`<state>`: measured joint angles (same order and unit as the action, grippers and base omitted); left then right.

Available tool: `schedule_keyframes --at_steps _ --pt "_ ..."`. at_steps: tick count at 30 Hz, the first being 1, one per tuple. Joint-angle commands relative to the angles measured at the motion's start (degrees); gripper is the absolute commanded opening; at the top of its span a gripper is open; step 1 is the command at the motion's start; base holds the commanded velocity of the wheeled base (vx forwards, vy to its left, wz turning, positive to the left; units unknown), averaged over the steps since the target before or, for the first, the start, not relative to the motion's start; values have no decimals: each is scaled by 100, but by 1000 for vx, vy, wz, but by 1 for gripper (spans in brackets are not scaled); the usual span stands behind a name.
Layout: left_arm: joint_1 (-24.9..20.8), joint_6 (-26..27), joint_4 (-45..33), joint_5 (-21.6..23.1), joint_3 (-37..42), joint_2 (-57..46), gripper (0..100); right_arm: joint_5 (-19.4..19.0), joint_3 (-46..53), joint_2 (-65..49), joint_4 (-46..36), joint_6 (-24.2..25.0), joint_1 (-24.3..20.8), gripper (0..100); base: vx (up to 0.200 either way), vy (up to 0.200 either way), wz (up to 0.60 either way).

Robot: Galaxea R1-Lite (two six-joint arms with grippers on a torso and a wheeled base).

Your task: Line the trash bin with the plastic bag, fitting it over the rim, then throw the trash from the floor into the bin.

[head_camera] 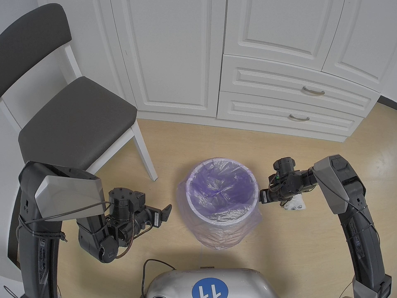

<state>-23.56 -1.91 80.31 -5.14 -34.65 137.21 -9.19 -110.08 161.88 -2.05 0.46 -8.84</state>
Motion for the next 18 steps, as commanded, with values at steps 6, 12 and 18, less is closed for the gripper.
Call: schedule_keyframes --at_steps 6,12,18 --pt "-17 -2 2 -4 -7 -1 100 67 110 -253 -41 33 14 100 0 0 0" --pt "-17 -2 2 -4 -7 -27 100 128 822 -763 -41 -231 75 100 0 0 0" --pt "-17 -2 125 -4 19 -10 100 374 1367 -1167 91 -908 84 100 0 0 0"
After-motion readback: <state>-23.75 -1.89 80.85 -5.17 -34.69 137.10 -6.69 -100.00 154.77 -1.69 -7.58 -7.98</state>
